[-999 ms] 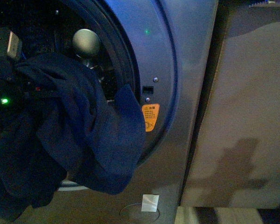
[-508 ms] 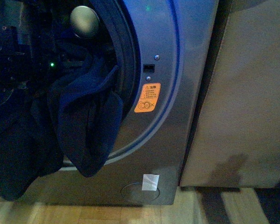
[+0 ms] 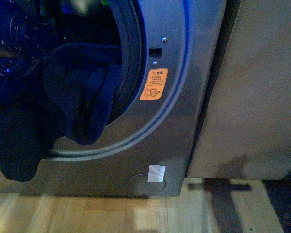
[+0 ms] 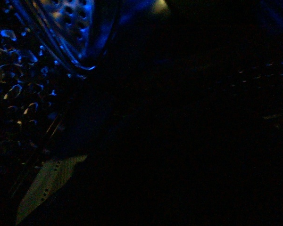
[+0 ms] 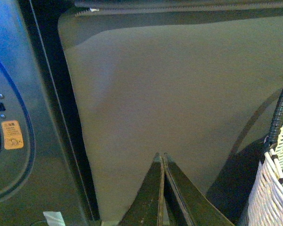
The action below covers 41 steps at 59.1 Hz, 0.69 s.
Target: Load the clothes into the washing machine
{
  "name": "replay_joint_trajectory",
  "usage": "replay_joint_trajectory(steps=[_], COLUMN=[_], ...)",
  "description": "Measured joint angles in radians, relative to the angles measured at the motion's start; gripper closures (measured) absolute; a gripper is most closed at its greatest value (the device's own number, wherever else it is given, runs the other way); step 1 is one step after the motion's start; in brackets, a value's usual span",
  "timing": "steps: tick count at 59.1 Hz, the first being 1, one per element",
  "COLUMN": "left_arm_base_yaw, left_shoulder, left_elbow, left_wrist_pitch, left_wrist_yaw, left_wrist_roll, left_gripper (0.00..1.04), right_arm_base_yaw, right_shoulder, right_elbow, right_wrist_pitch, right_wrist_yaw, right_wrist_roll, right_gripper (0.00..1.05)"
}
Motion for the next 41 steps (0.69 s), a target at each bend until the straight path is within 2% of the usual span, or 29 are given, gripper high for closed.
replay_joint_trajectory(steps=[7,18,25,40,41], left_arm_base_yaw=[0.000,0.002,0.008,0.020,0.020], left_shoulder=[0.037,0.082,0.087,0.058,0.044], left_elbow=[0.028,0.029,0.026,-0.060,-0.082], left_wrist_pitch=[-0.073,-0.129,-0.137,-0.083,-0.072], left_wrist_yaw=[-0.031,-0.029,0.013,0.085,0.097], left_wrist_roll=[0.022,0.016,0.011,-0.001,-0.005], left_gripper=[0.98,0.70,0.50,0.13,0.08], right_arm_base_yaw=[0.000,0.000,0.000,0.000,0.000], right_shoulder=[-0.032,-0.080,-0.210,-0.238,-0.238], right_elbow=[-0.020,-0.020,-0.019,-0.019,-0.019], right_wrist_pitch=[-0.016,-0.060,-0.217,-0.225,-0.225], right_wrist_yaw=[0.000,0.000,-0.002,-0.002,-0.002], right_wrist_roll=[0.000,0.000,-0.001,-0.001,-0.001], right_gripper=[1.02,1.02,1.02,1.02,1.02])
